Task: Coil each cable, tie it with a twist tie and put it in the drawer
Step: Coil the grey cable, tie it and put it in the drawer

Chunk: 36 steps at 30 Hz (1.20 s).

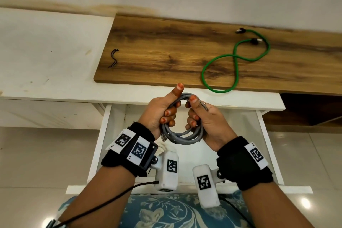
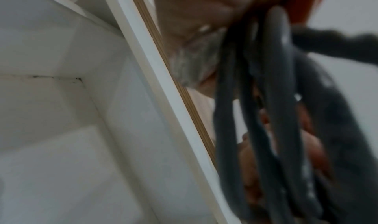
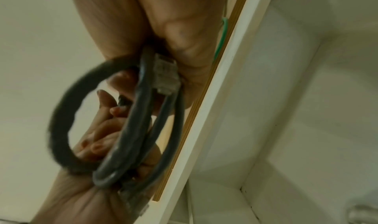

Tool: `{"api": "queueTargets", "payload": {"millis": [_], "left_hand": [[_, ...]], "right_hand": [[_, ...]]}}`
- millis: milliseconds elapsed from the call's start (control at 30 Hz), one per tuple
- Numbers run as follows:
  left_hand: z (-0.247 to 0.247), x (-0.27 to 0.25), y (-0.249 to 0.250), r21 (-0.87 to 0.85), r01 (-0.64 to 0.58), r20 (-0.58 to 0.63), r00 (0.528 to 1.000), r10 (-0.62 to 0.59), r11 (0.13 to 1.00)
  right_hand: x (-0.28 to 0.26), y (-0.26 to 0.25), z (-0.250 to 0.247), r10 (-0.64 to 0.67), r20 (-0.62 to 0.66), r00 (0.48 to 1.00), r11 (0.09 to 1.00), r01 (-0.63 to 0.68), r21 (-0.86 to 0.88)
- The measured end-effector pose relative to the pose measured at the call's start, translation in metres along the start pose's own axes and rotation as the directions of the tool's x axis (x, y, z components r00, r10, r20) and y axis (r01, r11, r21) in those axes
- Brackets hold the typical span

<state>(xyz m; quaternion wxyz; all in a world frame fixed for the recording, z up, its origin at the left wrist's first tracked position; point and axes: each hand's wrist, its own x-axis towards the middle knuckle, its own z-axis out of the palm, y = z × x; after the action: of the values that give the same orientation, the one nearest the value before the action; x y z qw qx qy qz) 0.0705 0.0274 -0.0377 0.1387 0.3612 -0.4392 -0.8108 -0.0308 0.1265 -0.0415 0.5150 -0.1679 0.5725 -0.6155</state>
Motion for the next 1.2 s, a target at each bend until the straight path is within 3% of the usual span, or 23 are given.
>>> {"api": "queueTargets", "payload": {"millis": [100, 267, 400, 467, 567, 700, 767, 800, 867, 933, 1067, 1200], "left_hand": [[0.001, 0.0, 0.0, -0.053, 0.037, 0.035, 0.999, -0.035, 0.998], [0.003, -0.004, -0.002, -0.392, 0.184, 0.32, 0.946, -0.054, 0.901], [0.014, -0.003, -0.002, -0.498, 0.136, 0.271, 0.962, 0.004, 0.857], [0.015, -0.004, -0.002, -0.497, 0.1, 0.225, 0.974, 0.017, 0.862], [0.01, -0.004, 0.001, -0.447, 0.093, 0.209, 0.978, 0.002, 0.89], [-0.003, -0.004, 0.012, -0.201, 0.104, 0.217, 0.974, -0.059, 0.974], [-0.009, -0.005, 0.015, -0.042, 0.089, 0.202, 0.976, -0.079, 0.995], [-0.011, -0.006, 0.015, 0.026, 0.085, 0.198, 0.976, -0.088, 0.996], [-0.013, -0.008, 0.011, 0.159, 0.086, 0.203, 0.972, -0.117, 0.984], [-0.011, -0.009, 0.007, 0.274, 0.096, 0.23, 0.96, -0.162, 0.957], [-0.004, -0.012, 0.008, 0.3, 0.12, 0.253, 0.946, -0.201, 0.946], [-0.006, -0.013, 0.013, 0.278, 0.134, 0.263, 0.942, -0.209, 0.951]], "right_hand": [[0.001, 0.001, 0.004, -0.024, -0.042, 0.999, 0.997, 0.027, 0.07], [0.005, -0.004, -0.001, -0.086, -0.183, 0.979, 0.976, 0.12, 0.183], [0.006, -0.002, 0.001, -0.094, -0.205, 0.974, 0.966, 0.139, 0.218], [0.005, -0.002, 0.0, -0.088, -0.174, 0.981, 0.979, 0.117, 0.169], [0.002, -0.006, -0.01, -0.081, -0.118, 0.99, 0.996, 0.075, -0.058], [0.0, -0.006, -0.024, -0.021, -0.081, 0.996, 0.968, -0.001, -0.253], [-0.001, -0.009, -0.028, -0.09, -0.088, 0.992, 0.939, 0.055, -0.339], [0.0, -0.01, -0.031, -0.172, -0.08, 0.982, 0.892, 0.121, -0.435], [0.003, -0.01, -0.037, -0.365, 0.021, 0.931, 0.664, 0.276, -0.695], [0.006, -0.006, -0.038, -0.454, 0.174, 0.874, 0.475, 0.403, -0.782], [0.007, -0.001, -0.03, -0.554, 0.374, 0.744, 0.309, 0.601, -0.737], [0.005, -0.007, -0.029, -0.585, 0.424, 0.691, 0.281, 0.663, -0.694]]}}
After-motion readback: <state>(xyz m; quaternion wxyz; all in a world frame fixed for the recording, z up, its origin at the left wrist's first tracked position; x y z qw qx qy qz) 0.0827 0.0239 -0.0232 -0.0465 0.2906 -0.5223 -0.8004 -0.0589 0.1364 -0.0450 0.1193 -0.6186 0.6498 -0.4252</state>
